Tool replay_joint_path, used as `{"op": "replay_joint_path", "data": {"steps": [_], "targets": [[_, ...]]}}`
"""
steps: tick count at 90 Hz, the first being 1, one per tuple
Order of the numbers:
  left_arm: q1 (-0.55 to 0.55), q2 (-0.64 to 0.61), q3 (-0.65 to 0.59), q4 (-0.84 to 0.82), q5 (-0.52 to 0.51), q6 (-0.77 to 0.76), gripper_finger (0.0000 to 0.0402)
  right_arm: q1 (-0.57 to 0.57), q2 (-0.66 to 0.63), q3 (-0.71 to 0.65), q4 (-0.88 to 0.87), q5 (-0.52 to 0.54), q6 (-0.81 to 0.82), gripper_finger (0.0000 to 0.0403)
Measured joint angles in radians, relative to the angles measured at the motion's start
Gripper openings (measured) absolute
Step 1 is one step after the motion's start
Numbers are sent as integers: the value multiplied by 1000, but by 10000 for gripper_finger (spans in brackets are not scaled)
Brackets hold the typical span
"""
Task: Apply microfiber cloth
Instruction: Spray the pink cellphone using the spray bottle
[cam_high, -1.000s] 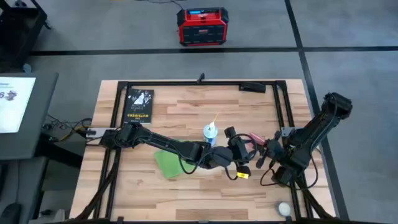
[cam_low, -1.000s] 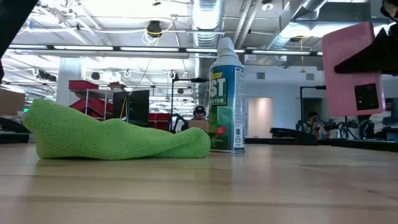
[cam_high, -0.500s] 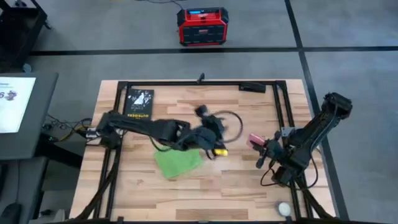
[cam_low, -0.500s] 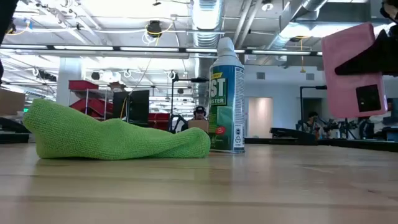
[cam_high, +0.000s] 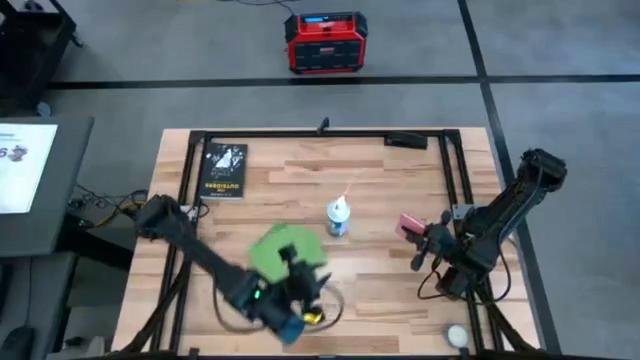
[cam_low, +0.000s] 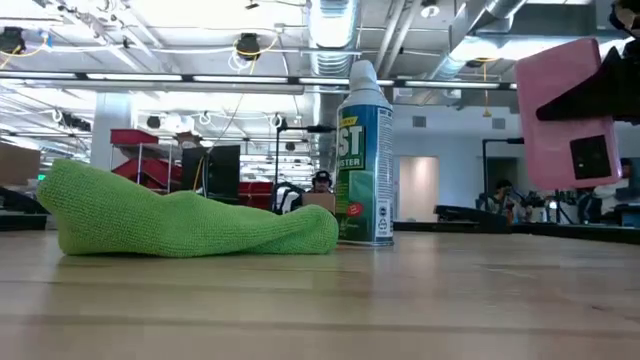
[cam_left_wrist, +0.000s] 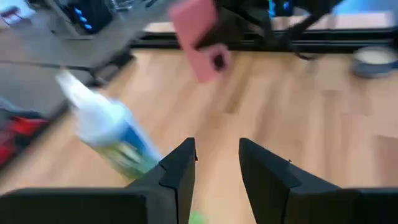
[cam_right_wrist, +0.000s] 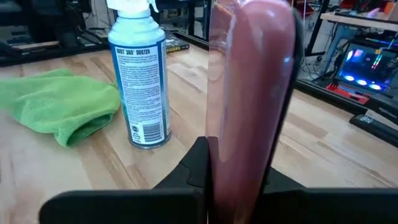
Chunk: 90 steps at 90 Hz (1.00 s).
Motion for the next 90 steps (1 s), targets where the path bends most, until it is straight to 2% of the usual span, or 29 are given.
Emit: {"op": "replay_joint_path", "data": {"steps": [8,14,25,32,42,52,72,82,90], "targets": [[-3,1,-201,336,7,-3,102,0,0,0,8,0,0,12],[21,1,-339,634,63,59,102,0,0,0,18,0,0,12],[101,1,-516,1179,277,266,102,-4,0,0,23,0,0,12],[157,-1,-551,1363,385,391,102,-8,0,0,29,0,0,12],[234,-2,-535,1378,458,488,102,-19,0,0,31,0,0,12],[309,-3,-502,1302,516,487,102,-31,0,0,30,0,-2,12],[368,-4,-453,1256,507,551,101,-31,0,0,29,0,-27,12],[381,-4,-449,1233,466,569,96,-31,0,0,22,0,-27,12],[385,-11,-448,1145,396,535,89,-31,0,0,20,0,-27,12]]}}
